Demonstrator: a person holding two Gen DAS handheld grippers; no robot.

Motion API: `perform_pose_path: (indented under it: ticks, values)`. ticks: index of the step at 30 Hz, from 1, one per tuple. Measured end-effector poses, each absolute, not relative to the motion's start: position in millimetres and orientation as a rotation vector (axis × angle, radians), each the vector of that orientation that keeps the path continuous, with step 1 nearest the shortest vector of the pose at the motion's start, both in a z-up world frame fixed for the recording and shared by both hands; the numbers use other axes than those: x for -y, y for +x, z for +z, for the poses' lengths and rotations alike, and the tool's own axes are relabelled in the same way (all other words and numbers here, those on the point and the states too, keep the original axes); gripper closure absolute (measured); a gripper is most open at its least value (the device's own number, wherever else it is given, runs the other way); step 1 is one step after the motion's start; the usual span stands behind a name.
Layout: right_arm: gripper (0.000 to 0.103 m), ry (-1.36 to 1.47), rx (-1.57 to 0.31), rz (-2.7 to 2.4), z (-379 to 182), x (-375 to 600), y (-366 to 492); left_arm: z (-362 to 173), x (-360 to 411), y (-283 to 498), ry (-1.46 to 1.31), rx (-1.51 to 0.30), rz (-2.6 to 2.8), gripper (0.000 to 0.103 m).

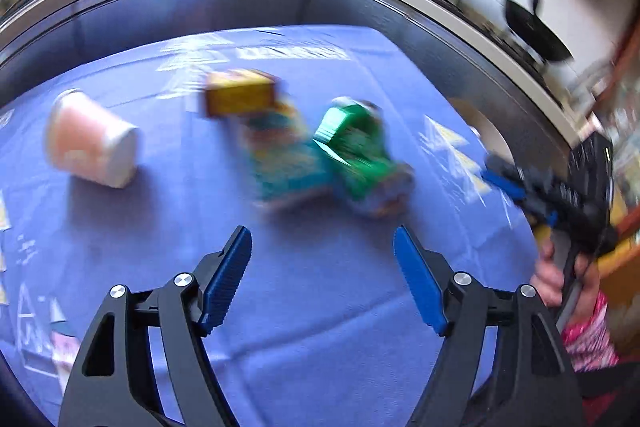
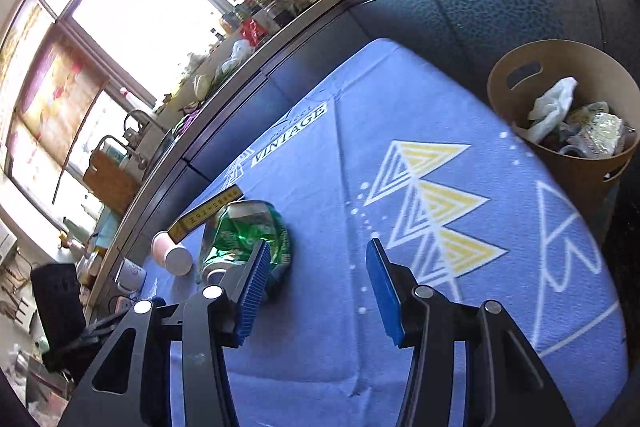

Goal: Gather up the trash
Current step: 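Grasp the yellow-red box with the left tool while the right tool grasps the green can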

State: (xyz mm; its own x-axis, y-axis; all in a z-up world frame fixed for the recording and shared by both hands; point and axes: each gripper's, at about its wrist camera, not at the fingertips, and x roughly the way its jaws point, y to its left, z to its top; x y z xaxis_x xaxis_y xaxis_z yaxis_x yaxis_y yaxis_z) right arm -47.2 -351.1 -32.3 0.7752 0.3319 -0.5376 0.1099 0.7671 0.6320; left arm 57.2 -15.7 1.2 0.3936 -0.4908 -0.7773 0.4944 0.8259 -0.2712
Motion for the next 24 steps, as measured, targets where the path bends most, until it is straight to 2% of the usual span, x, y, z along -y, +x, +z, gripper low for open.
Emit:
perform_pose_path:
  ticks: [2, 5, 8, 11, 17, 19, 21, 23, 24]
  values:
    - [0.052, 0.655, -0.709, 0.152, -31, 332, -37, 13, -1, 85, -0.063, -0.992, -0.568, 0.012]
    - [0.051, 0.567, -0.724, 0.176, -30, 304, -30, 27, 0, 128, -0.077, -1.018, -0.552, 0.011]
    - [0.042, 0.464, -0.726, 0.197, -26, 280, -29, 33, 20, 164, -0.018, -1.046, -0.553, 0.008]
    - [0.037, 0.386, -0.732, 0.206, -25, 266, -28, 23, 49, 198, 0.058, -1.125, -0.558, 0.008]
    - [0.037, 0.455, -0.755, 0.251, -33, 281, -11, -20, 91, 233, 0.248, -1.274, -0.487, 0.008]
    - [0.036, 0.515, -0.77, 0.272, -39, 295, -1, -28, 89, 229, 0.27, -1.276, -0.481, 0.013]
    - [0.042, 0.583, -0.784, 0.289, -46, 306, 10, -29, 83, 222, 0.233, -1.275, -0.511, 0.03]
    - [0.046, 0.639, -0.804, 0.297, -55, 315, 21, -25, 74, 213, 0.194, -1.258, -0.538, 0.043]
    - [0.048, 0.657, -0.81, 0.299, -59, 318, 27, -21, 70, 209, 0.189, -1.242, -0.534, 0.045]
